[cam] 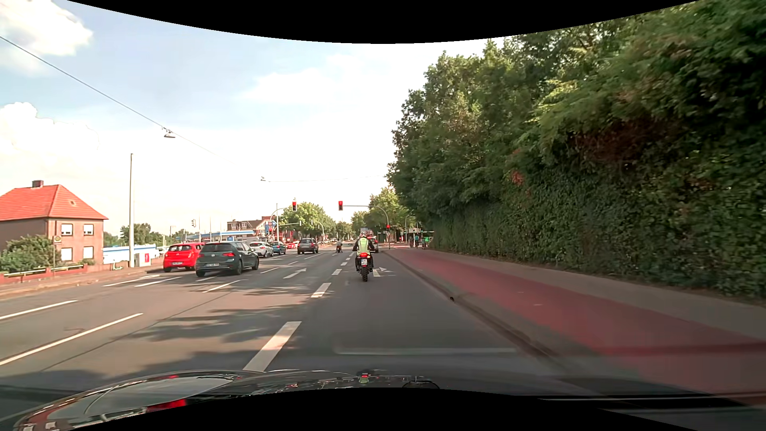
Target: Follow the waypoints while adhering to traffic rules and regulations
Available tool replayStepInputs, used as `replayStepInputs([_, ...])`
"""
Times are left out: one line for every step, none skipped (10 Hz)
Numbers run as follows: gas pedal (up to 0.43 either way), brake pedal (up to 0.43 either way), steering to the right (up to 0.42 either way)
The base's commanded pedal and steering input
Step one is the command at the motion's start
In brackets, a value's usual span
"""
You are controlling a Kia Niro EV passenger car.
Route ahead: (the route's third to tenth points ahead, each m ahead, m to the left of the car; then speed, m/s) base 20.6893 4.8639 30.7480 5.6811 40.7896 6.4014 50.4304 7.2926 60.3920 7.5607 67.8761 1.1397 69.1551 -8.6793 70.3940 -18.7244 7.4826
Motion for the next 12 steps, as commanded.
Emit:
replayStepInputs([0.067, 0.0, -0.024])
replayStepInputs([0.067, 0.0, -0.023])
replayStepInputs([0.059, 0.0, -0.023])
replayStepInputs([0.039, 0.0, -0.023])
replayStepInputs([0.0, 0.0, -0.023])
replayStepInputs([0.0, 0.0, -0.023])
replayStepInputs([0.0, 0.0, -0.021])
replayStepInputs([0.0, 0.0, -0.02])
replayStepInputs([0.0, 0.0, -0.02])
replayStepInputs([0.0, 0.0, -0.019])
replayStepInputs([0.0, 0.0, -0.019])
replayStepInputs([0.0, 0.0, -0.019])
